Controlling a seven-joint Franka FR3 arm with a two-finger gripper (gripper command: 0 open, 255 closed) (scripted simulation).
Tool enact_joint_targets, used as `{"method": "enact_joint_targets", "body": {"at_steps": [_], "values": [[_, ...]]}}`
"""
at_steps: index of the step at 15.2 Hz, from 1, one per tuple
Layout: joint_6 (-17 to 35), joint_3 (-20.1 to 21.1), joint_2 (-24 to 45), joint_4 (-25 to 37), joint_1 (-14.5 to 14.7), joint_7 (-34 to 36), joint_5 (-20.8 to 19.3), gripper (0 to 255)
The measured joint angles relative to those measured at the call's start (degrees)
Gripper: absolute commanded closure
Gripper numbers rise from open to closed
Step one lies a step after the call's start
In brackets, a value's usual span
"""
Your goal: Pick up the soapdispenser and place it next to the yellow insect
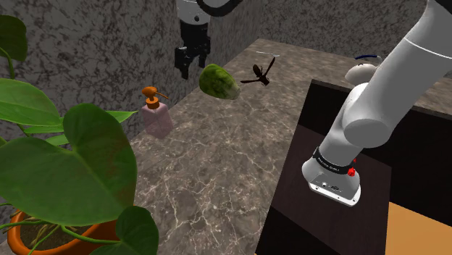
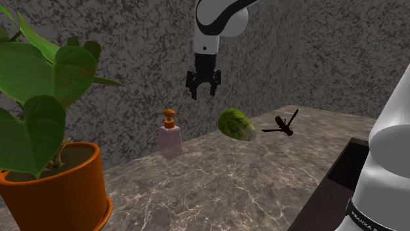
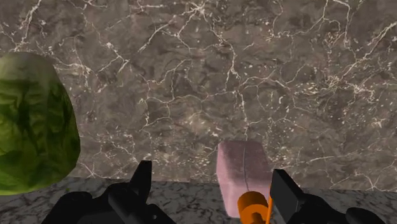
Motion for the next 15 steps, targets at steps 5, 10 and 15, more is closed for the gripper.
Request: {"method": "enact_joint_targets", "body": {"at_steps": [5,10,15], "values": [[2.17,2.13,9.85,6.79,1.59,3.6,-2.39,0],[2.54,3.19,19.83,15.48,3.76,6.69,-5.37,0],[5.59,3.06,22.05,14.48,4.1,7.44,-6.24,0]]}}
